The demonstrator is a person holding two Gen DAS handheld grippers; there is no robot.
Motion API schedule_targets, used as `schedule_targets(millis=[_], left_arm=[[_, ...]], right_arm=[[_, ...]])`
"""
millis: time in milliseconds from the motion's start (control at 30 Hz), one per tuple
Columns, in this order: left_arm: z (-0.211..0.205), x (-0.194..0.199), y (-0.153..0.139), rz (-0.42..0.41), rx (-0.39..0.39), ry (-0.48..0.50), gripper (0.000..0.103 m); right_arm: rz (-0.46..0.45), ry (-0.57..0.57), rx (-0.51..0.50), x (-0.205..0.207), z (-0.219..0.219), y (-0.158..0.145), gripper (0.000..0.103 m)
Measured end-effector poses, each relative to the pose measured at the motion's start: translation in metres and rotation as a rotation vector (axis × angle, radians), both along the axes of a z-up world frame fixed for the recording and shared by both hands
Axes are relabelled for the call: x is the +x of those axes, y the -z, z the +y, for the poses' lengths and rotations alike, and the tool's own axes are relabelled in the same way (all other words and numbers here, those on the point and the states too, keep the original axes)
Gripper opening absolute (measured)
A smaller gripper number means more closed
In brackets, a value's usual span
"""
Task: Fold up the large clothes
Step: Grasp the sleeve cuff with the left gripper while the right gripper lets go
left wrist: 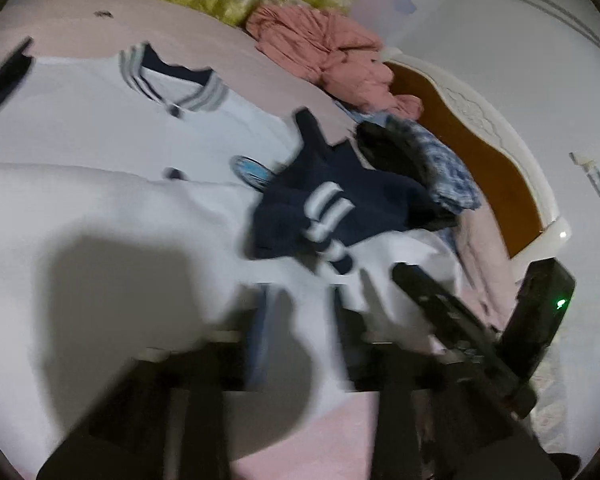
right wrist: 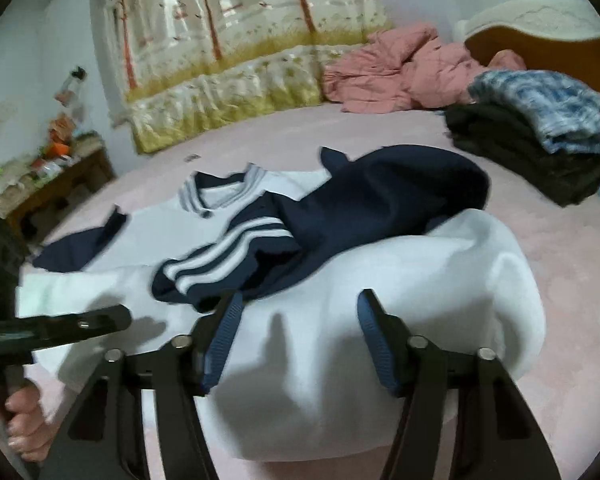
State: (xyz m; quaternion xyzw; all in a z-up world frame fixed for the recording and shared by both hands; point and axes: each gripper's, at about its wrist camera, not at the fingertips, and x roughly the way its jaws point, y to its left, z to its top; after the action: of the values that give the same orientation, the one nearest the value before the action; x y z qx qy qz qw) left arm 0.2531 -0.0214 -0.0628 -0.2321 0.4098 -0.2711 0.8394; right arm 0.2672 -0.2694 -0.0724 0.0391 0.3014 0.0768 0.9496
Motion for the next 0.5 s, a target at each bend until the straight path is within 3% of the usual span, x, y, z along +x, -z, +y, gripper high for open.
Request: schedule_targets(millis=[33, 200, 267, 300, 333, 400, 500], left_arm=[[-0.007, 0.003, 0.001, 0.01, -0.032, 0.008, 0.044], [-0.03, 0.034, 0.005, 0.071, -0.122, -0.009, 0.045], [-0.036, 0.05, 0.013, 0.141, -0.081, -0.042, 0.04], [-0.039, 0.053, 0.016, 0.165, -0.062, -0.04, 0.016], [-0.039, 0.05, 0.015, 0.157, -0.06, -0.025, 0.006], [-0.038, 0.041, 0.009, 0.11, 0.001, 0.0, 0.005], [-0.016, 0.019, -0.002, 0.055, 0.184, -0.019, 0.005]], right_arm=[[-0.003, 0.029, -0.007, -0.002, -0.001, 0.001, 0.038], [0.055, 0.083, -0.008, -0.007, -0.019, 0.013, 0.021], [0.079, 0.081, -0.013, -0.006, -0.021, 0.019, 0.021], [0.087, 0.08, -0.009, -0.005, -0.023, 0.021, 0.021], [0.094, 0.082, -0.009, -0.003, -0.023, 0.022, 0.021], [0.102, 0.09, -0.038, -0.001, -0.02, 0.023, 0.021], [0.098, 0.099, -0.091, -0.001, -0.013, 0.023, 0.021]])
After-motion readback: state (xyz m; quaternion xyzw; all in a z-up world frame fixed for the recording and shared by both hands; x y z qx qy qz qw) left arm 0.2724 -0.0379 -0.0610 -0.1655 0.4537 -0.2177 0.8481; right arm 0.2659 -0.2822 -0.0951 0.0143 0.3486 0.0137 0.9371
